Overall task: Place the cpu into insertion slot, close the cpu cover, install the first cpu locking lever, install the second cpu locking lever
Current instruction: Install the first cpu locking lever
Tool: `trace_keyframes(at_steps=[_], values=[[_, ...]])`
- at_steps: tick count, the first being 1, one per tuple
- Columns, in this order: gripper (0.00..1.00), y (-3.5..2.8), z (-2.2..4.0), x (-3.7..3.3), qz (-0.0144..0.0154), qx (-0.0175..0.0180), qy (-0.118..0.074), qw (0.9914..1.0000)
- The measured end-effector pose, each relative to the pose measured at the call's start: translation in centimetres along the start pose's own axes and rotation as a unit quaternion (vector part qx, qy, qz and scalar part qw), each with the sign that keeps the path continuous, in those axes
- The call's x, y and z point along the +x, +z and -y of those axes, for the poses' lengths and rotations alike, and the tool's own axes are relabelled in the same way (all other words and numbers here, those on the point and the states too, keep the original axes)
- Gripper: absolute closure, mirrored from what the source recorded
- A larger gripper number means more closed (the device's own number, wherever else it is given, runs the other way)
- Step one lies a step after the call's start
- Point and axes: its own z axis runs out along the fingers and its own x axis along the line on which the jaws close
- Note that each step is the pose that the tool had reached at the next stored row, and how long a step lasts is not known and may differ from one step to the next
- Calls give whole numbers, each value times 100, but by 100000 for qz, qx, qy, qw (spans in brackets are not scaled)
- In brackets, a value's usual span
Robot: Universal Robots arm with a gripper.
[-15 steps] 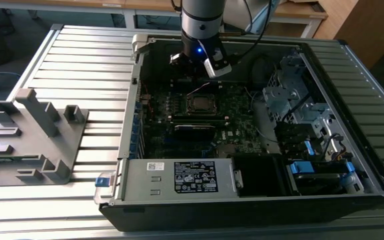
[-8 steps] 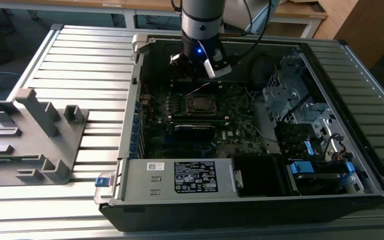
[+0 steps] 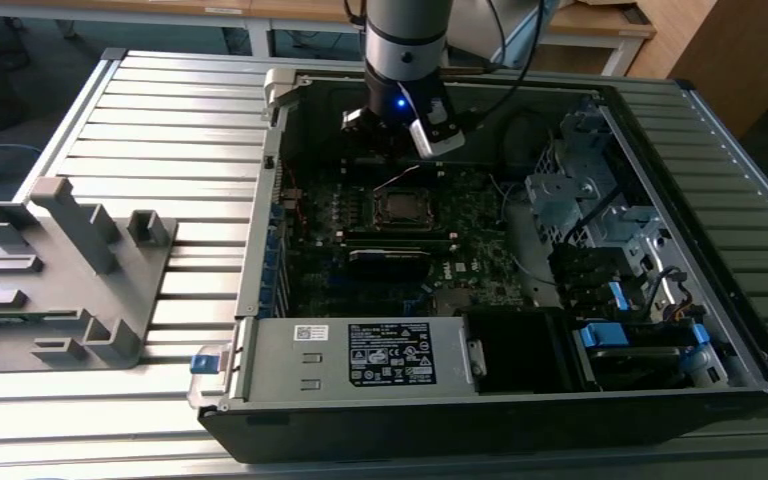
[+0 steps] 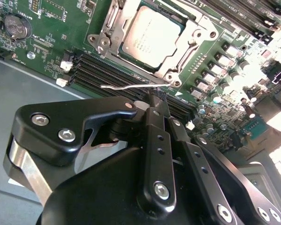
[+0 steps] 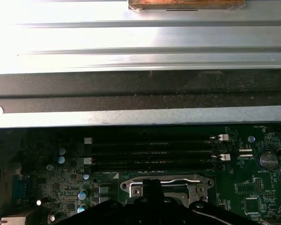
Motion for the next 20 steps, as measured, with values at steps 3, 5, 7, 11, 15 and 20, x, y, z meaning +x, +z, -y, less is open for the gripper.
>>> trace_keyframes(at_steps=[3, 5, 7, 11, 15, 20], values=[[90, 4, 0, -27, 2, 0, 4, 100000], [90, 6, -1, -43, 0, 2, 5, 100000], [90, 8, -1, -48, -1, 7, 8, 100000], [90, 12, -8, -48, 2, 3, 3, 100000], [90, 18, -31, -47, 0, 6, 5, 100000], [90, 32, -41, -46, -2, 6, 0, 100000]])
